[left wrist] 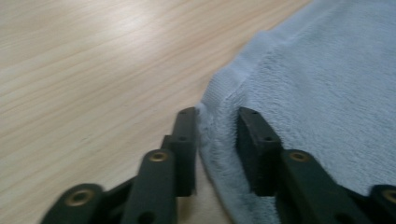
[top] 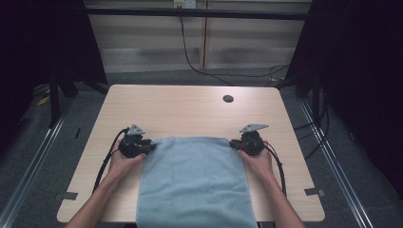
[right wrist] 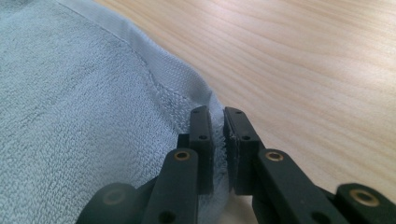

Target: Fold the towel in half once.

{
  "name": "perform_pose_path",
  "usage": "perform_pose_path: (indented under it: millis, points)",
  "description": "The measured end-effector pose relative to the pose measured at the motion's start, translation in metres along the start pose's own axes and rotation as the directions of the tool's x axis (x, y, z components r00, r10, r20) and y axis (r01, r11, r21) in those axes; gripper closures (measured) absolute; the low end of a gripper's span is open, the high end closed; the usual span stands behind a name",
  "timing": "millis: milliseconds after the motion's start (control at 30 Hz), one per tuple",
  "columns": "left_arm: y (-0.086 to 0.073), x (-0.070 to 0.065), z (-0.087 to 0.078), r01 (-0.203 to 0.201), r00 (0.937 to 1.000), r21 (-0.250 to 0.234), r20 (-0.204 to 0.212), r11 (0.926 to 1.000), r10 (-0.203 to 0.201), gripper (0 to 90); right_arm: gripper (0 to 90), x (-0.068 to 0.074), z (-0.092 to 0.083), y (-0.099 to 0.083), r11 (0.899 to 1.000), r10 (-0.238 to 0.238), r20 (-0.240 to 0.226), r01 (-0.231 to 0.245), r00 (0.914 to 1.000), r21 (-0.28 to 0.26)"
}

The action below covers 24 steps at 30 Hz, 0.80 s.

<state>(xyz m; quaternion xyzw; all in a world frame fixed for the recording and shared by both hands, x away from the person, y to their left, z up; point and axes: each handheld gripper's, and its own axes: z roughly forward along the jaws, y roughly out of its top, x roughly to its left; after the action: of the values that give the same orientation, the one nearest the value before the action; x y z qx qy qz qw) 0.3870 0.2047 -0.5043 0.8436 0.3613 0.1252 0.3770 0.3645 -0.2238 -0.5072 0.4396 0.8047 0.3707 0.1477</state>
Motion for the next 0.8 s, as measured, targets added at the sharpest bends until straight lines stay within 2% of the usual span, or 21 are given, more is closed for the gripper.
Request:
perform_pose_path:
  millis: [67, 100, 133, 167, 233, 300, 367, 433, 500, 567, 600, 700, 767, 800]
  points:
    - [0.000, 0.000, 0.000, 0.001, 0.9997, 0.000, 0.025, 1.0000, -0.001, 77.5, 84.0, 0.001, -0.001, 0.000, 1.000, 0.000, -0.012, 0.000, 0.9999, 0.003]
    - [-0.001, 0.000, 0.000, 0.027, 0.9989, -0.006, 0.039, 0.9996, -0.027, 80.4, 84.4, 0.000, -0.002, -0.001, 1.000, 0.004, -0.017, -0.004, 0.9999, -0.004]
    - [-0.001, 0.003, -0.001, 0.024, 0.9989, -0.003, 0.040, 0.9997, -0.024, 81.9, 84.9, 0.000, -0.003, -0.001, 1.000, 0.011, -0.019, -0.011, 0.9998, -0.007]
    - [-0.001, 0.003, 0.000, 0.050, 0.9974, -0.011, 0.052, 0.9987, -0.050, 83.0, 85.3, -0.001, -0.004, -0.001, 1.000, 0.022, -0.024, -0.022, 0.9995, -0.015]
    - [0.000, 0.003, -0.004, 0.068, 0.9973, -0.056, 0.030, 0.9961, -0.066, 84.2, 87.0, -0.004, -0.007, -0.001, 0.998, 0.041, -0.038, -0.043, 0.9984, -0.038]
    - [0.005, 0.005, -0.011, 0.087, 0.9951, -0.083, 0.055, 0.9927, -0.083, 84.6, 87.6, -0.006, -0.013, 0.002, 0.995, 0.062, -0.056, -0.066, 0.9965, -0.076]
    - [0.010, 0.005, -0.017, 0.113, 0.9911, -0.129, 0.084, 0.9852, -0.103, 84.9, 88.0, -0.007, -0.022, 0.007, 0.988, 0.082, -0.075, -0.091, 0.9939, -0.125]
    - [0.015, 0.006, -0.022, 0.119, 0.9900, -0.161, 0.095, 0.9797, -0.104, 85.0, 88.1, -0.008, -0.029, 0.012, 0.983, 0.083, -0.087, -0.096, 0.9927, -0.158]
    - [0.020, 0.007, -0.026, 0.141, 0.9855, -0.184, 0.120, 0.9729, -0.120, 85.2, 88.2, -0.008, -0.035, 0.016, 0.978, 0.085, -0.094, -0.101, 0.9919, -0.184]
    - [0.029, 0.008, -0.030, 0.124, 0.9884, -0.189, 0.111, 0.9741, -0.104, 85.1, 88.3, -0.010, -0.044, 0.022, 0.972, 0.087, -0.097, -0.106, 0.9914, -0.208]
    - [0.035, 0.009, -0.033, 0.122, 0.9888, -0.202, 0.110, 0.9718, -0.101, 85.2, 88.3, -0.012, -0.049, 0.026, 0.968, 0.091, -0.100, -0.112, 0.9908, -0.227]
    - [0.053, 0.013, -0.047, 0.126, 0.9880, -0.248, 0.118, 0.9605, -0.100, 85.1, 88.5, -0.015, -0.065, 0.041, 0.953, 0.090, -0.102, -0.115, 0.9907, -0.278]
    - [0.065, 0.015, -0.055, 0.132, 0.9872, -0.286, 0.125, 0.9492, -0.099, 85.2, 88.5, -0.017, -0.076, 0.052, 0.941, 0.086, -0.105, -0.115, 0.9907, -0.317]
    - [0.072, 0.015, -0.058, 0.118, 0.9888, -0.291, 0.122, 0.9494, -0.085, 85.2, 88.6, -0.018, -0.081, 0.059, 0.937, 0.081, -0.101, -0.110, 0.9916, -0.332]
